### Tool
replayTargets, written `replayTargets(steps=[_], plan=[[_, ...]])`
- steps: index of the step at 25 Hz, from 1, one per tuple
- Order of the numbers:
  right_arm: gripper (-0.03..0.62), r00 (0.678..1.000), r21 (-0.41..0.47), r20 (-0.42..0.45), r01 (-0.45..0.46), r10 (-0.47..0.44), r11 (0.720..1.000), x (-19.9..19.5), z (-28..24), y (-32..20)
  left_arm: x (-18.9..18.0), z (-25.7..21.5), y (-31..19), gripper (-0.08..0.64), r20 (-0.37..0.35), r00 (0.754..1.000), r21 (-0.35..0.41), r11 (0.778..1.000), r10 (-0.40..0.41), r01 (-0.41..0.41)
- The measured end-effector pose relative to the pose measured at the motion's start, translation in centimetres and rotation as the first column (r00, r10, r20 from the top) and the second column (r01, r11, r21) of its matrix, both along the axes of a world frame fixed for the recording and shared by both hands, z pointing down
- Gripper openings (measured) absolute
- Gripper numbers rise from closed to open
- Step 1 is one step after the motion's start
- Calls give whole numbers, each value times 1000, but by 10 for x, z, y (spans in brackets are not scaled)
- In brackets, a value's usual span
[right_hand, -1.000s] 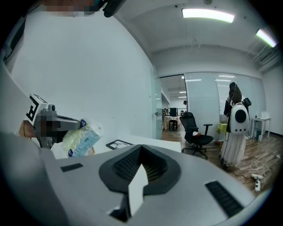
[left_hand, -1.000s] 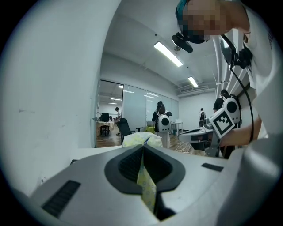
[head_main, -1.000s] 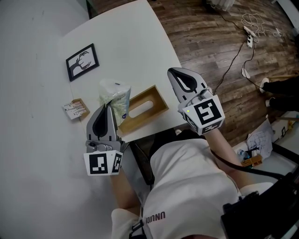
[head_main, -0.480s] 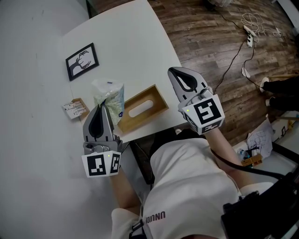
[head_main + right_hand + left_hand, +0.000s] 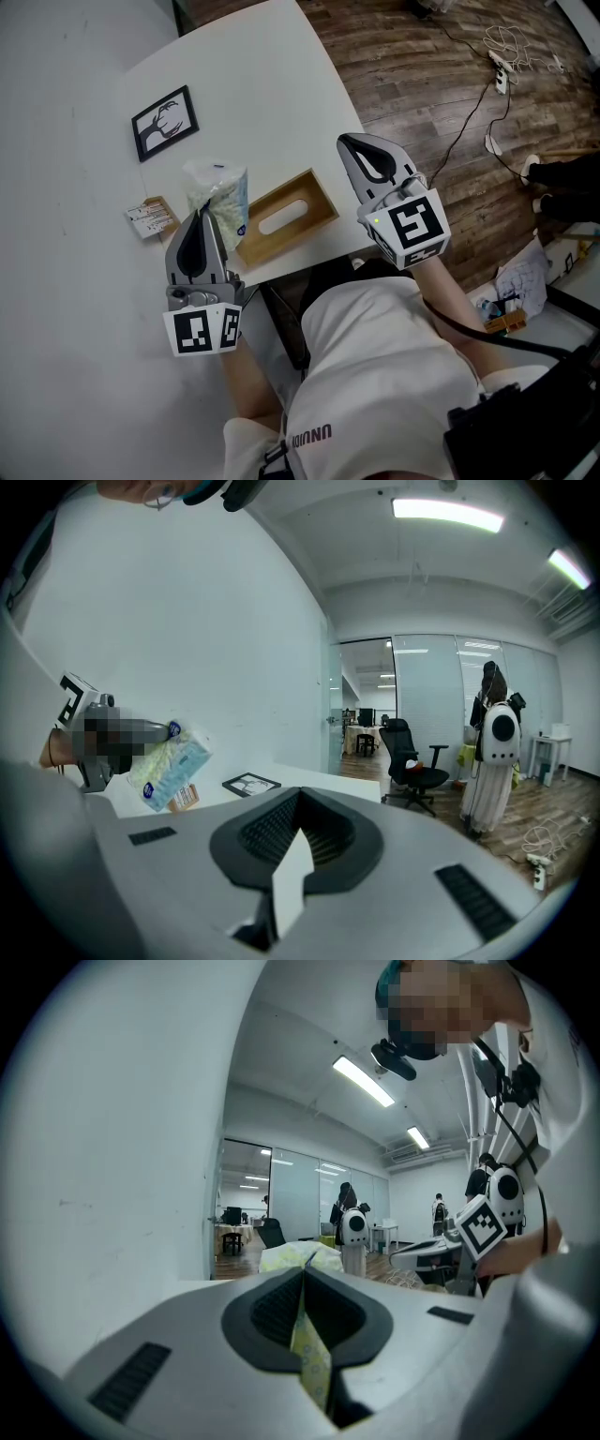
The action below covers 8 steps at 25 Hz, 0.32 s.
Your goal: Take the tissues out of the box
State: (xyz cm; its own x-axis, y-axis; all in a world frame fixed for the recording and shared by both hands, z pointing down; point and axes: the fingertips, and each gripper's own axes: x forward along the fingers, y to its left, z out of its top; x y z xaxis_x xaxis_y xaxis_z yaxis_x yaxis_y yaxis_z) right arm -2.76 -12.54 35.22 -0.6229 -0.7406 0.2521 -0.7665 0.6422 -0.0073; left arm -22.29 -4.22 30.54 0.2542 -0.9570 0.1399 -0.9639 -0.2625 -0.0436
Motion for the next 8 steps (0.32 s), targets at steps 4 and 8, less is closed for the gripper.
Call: replayTargets(steps=[4,8], plan=[[20,1000,0,1,-2,2,1000,0,0,0,2,0,1,14,-1,1000,2,1000,9,-9],[20,1000,-3,6,0,0,1000,-2,0,1,3,-1,2,14,5,1000,6,1000,21,-21]])
